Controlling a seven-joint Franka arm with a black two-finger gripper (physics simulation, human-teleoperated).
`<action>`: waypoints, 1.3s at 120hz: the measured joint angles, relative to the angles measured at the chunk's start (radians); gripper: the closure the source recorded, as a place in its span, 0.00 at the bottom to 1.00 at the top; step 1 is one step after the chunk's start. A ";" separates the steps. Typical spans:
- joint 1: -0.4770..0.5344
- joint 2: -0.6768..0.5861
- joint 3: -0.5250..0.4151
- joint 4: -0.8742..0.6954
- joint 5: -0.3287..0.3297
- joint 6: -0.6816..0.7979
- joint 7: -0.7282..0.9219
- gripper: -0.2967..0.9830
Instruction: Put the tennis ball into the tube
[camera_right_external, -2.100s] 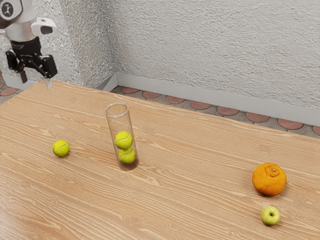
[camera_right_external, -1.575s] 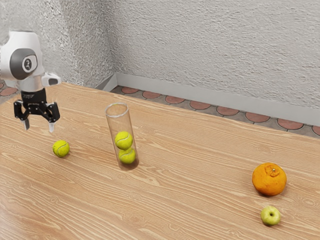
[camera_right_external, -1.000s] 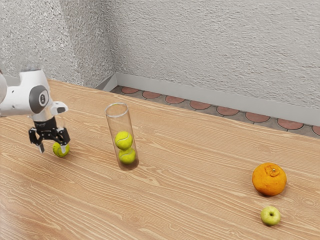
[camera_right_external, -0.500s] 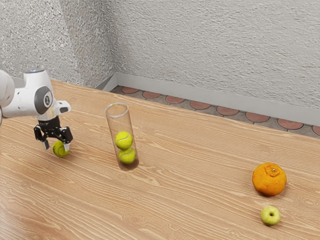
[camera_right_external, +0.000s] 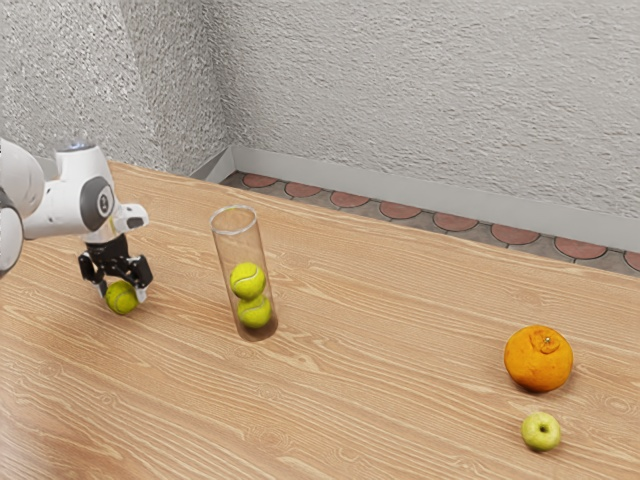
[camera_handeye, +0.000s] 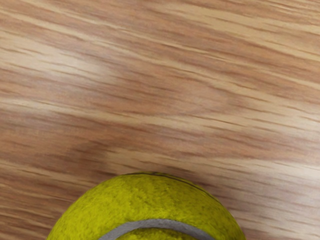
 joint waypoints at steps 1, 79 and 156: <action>0.000 0.001 0.000 0.000 -0.002 0.000 0.001 0.23; 0.002 -0.012 0.001 -0.009 -0.050 -0.006 0.058 0.50; -0.363 -0.420 -0.003 0.092 -0.033 -0.273 -0.251 0.48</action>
